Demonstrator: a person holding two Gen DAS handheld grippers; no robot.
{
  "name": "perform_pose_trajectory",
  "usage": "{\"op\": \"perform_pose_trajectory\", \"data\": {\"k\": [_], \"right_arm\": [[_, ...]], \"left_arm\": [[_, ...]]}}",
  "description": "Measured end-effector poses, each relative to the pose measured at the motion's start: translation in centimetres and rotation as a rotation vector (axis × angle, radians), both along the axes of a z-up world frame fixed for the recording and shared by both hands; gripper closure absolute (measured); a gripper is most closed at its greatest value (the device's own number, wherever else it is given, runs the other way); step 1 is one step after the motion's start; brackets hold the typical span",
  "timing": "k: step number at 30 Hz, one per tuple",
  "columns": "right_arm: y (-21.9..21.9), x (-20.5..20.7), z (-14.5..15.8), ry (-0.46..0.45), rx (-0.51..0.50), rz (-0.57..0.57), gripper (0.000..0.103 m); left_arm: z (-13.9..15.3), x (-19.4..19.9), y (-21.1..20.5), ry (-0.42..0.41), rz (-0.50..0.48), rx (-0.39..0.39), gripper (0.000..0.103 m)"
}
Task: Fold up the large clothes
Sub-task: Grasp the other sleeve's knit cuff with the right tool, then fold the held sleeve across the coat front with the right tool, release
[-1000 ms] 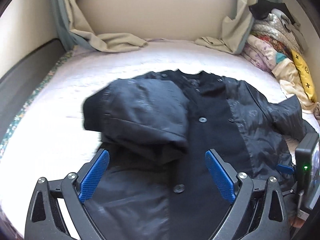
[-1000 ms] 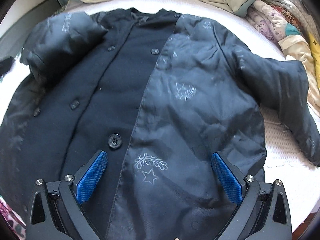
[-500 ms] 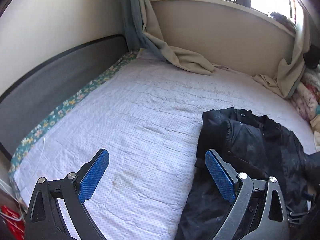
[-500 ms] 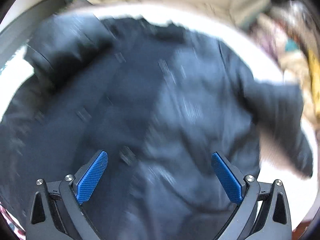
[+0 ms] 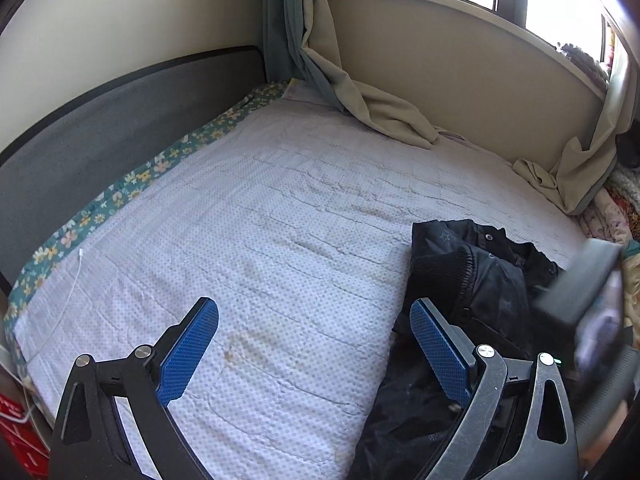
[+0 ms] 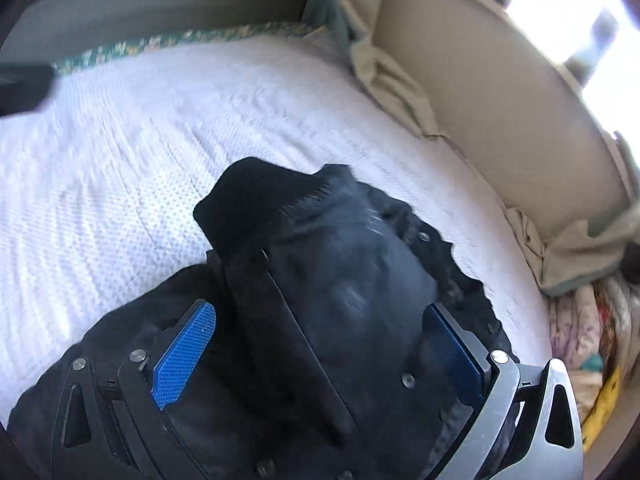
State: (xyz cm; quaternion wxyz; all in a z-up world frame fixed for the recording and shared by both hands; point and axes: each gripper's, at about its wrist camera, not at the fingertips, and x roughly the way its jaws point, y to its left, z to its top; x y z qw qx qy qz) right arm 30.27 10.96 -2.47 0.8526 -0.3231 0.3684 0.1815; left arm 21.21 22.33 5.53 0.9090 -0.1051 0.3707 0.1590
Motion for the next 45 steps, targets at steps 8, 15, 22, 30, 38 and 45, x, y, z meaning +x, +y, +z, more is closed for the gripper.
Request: {"op": "perform_pose_trajectory", "data": {"k": [8,15,22,30,38,45], "right_arm": [[-1.3,5.1,-4.1,0.161,0.023,-0.124,0.071],[-7.6,5.5,-0.2,0.154,0.322,-0.221,0.091],[-15.8,4.1,1.4,0.208,0.636,-0.363,0.092],[-23.5,-0.2,-1.3,0.278,0.766,-0.450,0.025],[-30.9,-3.9,-0.8,0.389,0.869,-0.505,0.025],[-37.4,0.7,0.0,0.422,0.989,-0.551,0.025]], "left_arm": [[0.2,-0.2,1.0,-0.013,0.014,-0.035,0.005],[-0.4,0.1,0.1,-0.002,0.006,-0.032,0.005],[-1.5,1.1,-2.4,0.027,-0.041,0.003,0.005],[-2.7,1.9,-4.4,0.063,-0.085,0.042,0.005],[-3.3,2.7,-5.8,0.079,-0.143,0.017,0.005],[-3.2,7.0,-7.8,0.134,-0.215,0.010,0.005]]}}
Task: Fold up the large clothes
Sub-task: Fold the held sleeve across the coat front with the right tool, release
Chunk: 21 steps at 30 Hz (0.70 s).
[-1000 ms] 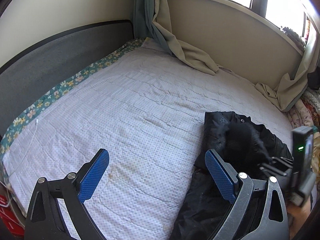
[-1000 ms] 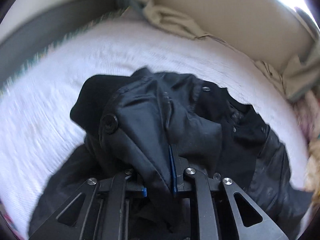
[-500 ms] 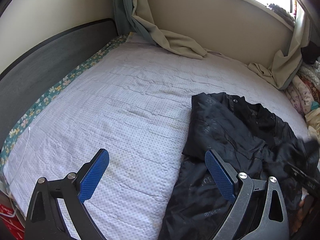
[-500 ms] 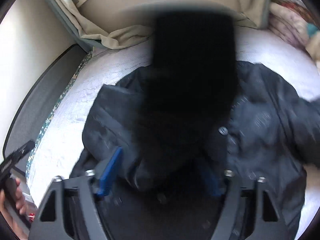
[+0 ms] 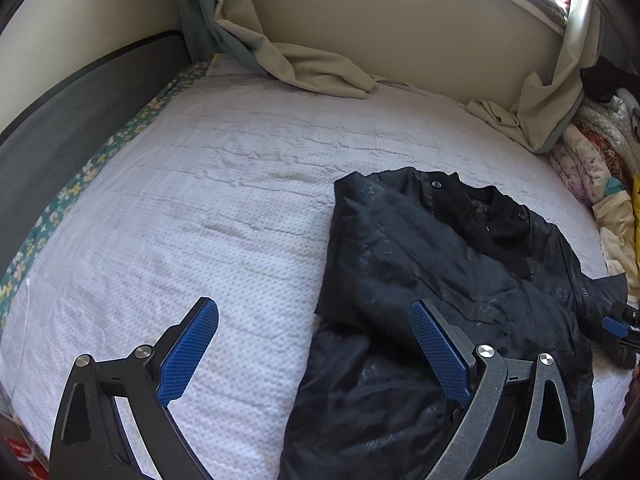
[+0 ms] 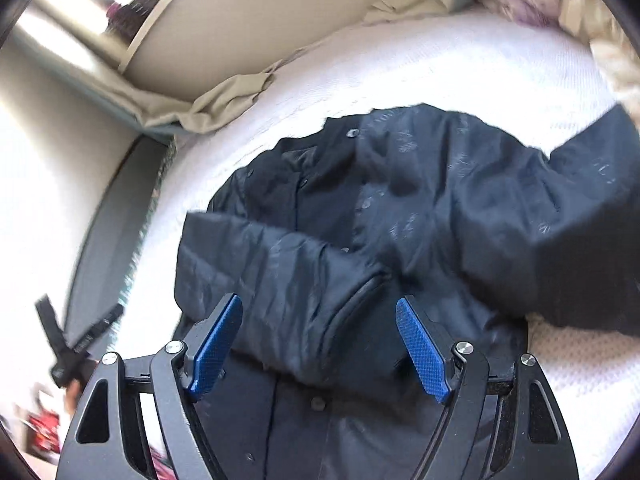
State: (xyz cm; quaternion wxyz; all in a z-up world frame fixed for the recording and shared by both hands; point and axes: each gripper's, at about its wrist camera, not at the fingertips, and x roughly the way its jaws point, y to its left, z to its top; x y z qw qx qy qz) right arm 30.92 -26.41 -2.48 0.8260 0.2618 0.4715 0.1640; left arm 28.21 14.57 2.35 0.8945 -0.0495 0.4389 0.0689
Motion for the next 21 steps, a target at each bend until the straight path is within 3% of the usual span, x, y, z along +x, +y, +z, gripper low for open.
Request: {"op": "perform_pose_trajectory", "data": {"k": [3,7,11,16,18,20,21], "right_arm": [[-2.4,0.0,-2.5,0.040,0.074,-0.071,0.025],[-3.2,-0.1,-6.7,0.213,0.225,-0.109,0.025],[-2.7,0.0,-8.6,0.269,0.215,-0.105,0.025],[-1.7,0.0,-8.9,0.253,0.220,-0.072,0.026],[-1.1,0.1,-8.9,0.238,0.216,-0.054,0.038],[-0.5,0.6,-9.1,0.226,0.216,-0.028,0.066],[-0.2,0.9,-9.3,0.224,0.220,-0.020,0.072]], "left_arm": [[-1.0,2.0,-0.4,0.024,-0.010,-0.033,0.005],[-3.7,2.9,-0.6,0.056,-0.008,-0.044,0.005],[-4.9,4.0,-0.8,0.091,-0.009,-0.053,0.005],[-5.4,4.8,-0.6,0.095,0.005,-0.071,0.005],[-5.6,5.0,-0.7,0.101,0.004,-0.072,0.005],[-5.9,5.2,-1.0,0.110,-0.003,-0.063,0.005],[-6.0,5.2,-1.1,0.113,-0.007,-0.059,0.005]]}}
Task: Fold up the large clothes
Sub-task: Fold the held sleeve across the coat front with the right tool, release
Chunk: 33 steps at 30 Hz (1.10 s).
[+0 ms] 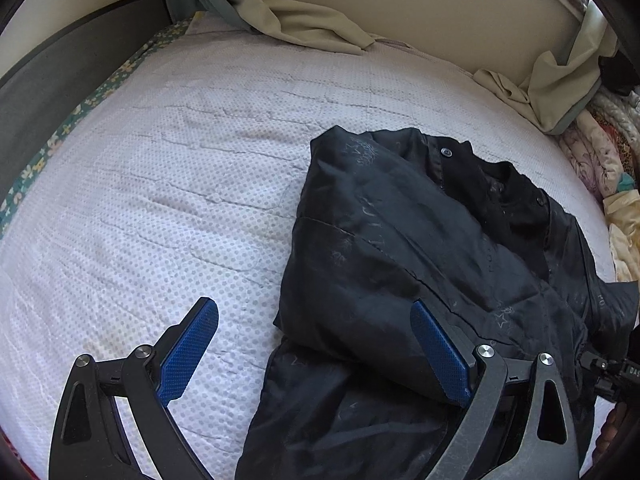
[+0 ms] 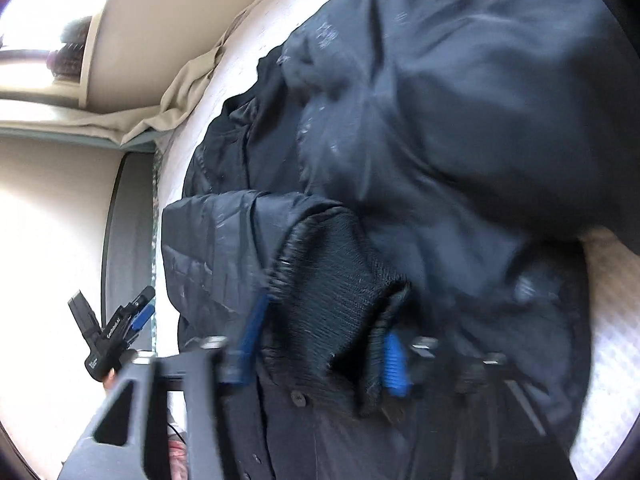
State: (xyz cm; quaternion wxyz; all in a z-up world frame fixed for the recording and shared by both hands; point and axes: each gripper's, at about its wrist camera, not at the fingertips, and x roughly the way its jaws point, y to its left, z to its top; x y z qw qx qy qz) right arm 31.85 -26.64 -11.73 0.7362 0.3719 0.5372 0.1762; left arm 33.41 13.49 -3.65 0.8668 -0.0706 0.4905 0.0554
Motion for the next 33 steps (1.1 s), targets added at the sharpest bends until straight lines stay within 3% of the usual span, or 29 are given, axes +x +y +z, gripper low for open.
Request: {"op": "perform_pose_trajectory", "data": {"k": [2,3,9,15,18,21,24,27,28,29,33], "right_arm": [[0.5,0.5,0.1,-0.009,-0.021,0.004,0.090],[0.9,0.9,0.5,-0.025,-0.061,0.012,0.094],[2.3,3.6,5.5,-0.213,-0.288,0.037,0.096],[2.8,5.6,9.2,-0.387,-0.408,0.041,0.097],[2.8,6.9,8.4,-0.395,-0.443,0.036,0.097],[2.2,8.0,5.7,-0.322,-0.457,0.028,0.097],[2.0,8.7,2.8,-0.225,-0.466,0.027,0.091],[1.4,8.3,2.2,-0.180,-0.448,0.009,0.074],[1.3,8.2,2.4,-0.173,-0.443,0.000,0.064],[1.0,7.9,3.0,-0.173,-0.447,-0.015,0.057],[1.6,5.7,6.5,-0.293,-0.658,-0.060,0.055]], "left_arm": [[-0.1,0.1,-0.2,0.003,-0.006,0.005,0.005],[-0.1,0.1,-0.2,0.001,-0.007,0.005,0.005],[0.4,0.2,0.0,-0.028,-0.005,0.013,0.005],[-0.2,0.6,-0.4,-0.040,-0.018,0.037,0.005],[-1.2,1.1,-1.2,-0.031,-0.038,0.077,0.005],[-2.9,2.0,-1.7,0.015,-0.046,0.119,0.005],[-4.3,2.6,-1.3,0.053,-0.037,0.118,0.004],[-5.0,2.9,-0.7,0.070,-0.025,0.095,0.004],[-5.0,2.9,-0.5,0.072,-0.023,0.085,0.004],[-4.9,2.9,-0.4,0.071,-0.022,0.080,0.004],[-4.8,2.8,-0.3,0.070,-0.022,0.088,0.004]]}}
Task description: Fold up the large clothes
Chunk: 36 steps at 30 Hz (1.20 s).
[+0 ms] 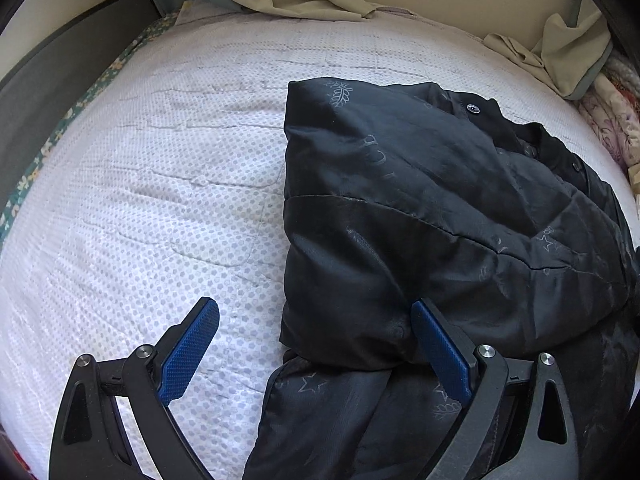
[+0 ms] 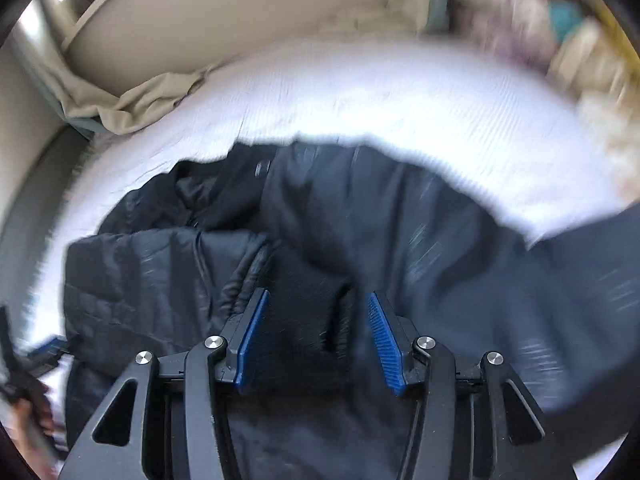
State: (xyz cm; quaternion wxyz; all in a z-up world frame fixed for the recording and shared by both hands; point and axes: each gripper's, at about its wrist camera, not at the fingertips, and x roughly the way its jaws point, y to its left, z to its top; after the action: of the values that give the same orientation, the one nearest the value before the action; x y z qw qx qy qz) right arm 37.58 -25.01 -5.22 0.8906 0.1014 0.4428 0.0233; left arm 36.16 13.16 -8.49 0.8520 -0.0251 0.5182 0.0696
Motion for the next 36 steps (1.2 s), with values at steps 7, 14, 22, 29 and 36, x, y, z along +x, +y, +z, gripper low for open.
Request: {"op": "perform_pose_trajectory", "data": {"k": [7,14,22,29,36], "right_arm": [[4.8,-1.2,-0.1,-0.026,-0.021,0.204,0.091],[5.5,0.7,-4.5,0.086,-0.014,0.194,0.091],[4.6,2.0,-7.0,0.081,0.088,0.159,0.092],[3.2,0.3,-2.6,0.075,0.207,0.113,0.057],[-3.1,-5.7,4.8,-0.089,0.215,-0.047,0.031]], "left_arm": [[-0.6,-0.2,0.2,0.020,0.012,-0.017,0.004],[-1.5,0.1,0.5,0.043,0.007,-0.042,0.004],[-2.7,-0.1,0.5,0.037,0.029,-0.057,0.004],[1.7,-2.0,0.8,-0.038,0.043,-0.082,0.006],[6.7,-4.9,-0.1,-0.200,-0.008,-0.054,0.006]]}}
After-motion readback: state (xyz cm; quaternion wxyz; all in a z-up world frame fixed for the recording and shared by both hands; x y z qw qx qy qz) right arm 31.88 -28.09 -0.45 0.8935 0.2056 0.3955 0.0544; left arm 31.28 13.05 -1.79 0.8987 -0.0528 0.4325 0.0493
